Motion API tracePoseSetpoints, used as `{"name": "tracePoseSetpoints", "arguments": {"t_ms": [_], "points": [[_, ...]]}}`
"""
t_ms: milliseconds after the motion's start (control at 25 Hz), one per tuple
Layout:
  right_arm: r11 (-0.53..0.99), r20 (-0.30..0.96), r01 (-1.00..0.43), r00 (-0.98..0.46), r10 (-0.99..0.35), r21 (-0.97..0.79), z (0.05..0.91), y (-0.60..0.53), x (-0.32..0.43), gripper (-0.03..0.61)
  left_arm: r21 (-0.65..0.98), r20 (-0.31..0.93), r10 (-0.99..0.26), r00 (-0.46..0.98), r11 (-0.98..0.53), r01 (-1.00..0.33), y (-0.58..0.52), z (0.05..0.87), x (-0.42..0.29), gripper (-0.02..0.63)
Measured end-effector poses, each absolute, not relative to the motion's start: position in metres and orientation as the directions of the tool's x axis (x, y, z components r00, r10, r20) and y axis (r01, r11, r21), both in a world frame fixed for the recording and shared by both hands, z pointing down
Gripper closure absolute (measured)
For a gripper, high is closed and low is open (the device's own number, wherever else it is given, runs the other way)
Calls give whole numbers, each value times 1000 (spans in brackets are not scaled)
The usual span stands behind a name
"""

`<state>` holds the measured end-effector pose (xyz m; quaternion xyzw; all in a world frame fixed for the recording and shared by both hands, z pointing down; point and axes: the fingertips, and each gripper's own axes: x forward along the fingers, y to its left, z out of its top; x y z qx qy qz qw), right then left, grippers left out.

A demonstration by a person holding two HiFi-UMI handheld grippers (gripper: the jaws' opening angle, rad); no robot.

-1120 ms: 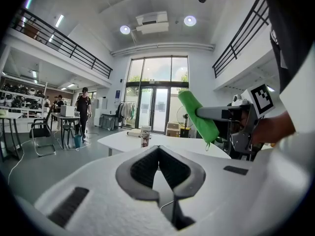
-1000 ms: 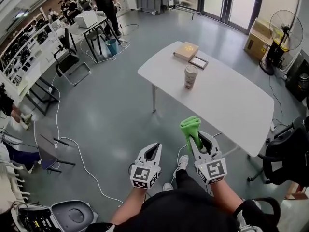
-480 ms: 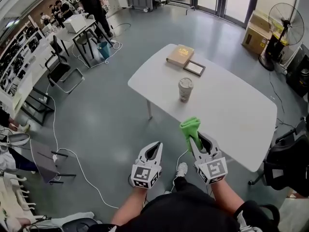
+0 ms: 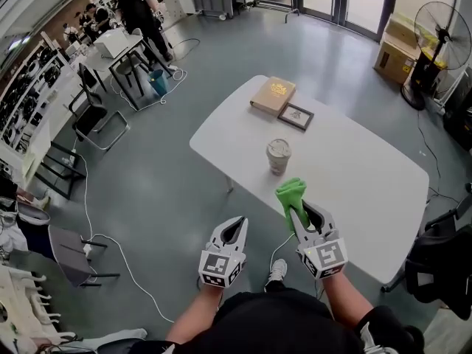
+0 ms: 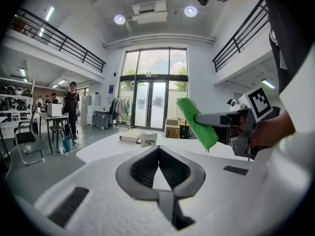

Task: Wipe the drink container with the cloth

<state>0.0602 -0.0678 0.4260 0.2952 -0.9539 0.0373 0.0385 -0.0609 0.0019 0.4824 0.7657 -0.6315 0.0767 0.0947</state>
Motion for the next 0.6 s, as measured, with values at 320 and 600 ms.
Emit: {"name": "tracePoseSetpoints", "arguments": {"t_ms": [320, 600], "points": [[815, 89, -571, -821, -564, -101, 429, -104, 52, 474, 21, 244, -950, 194, -195, -981, -36, 475, -68, 604], [790, 48, -580, -811, -583, -200, 426, -132, 40, 479, 8, 234, -938, 257, -263, -965, -69, 478, -83, 604]]}}
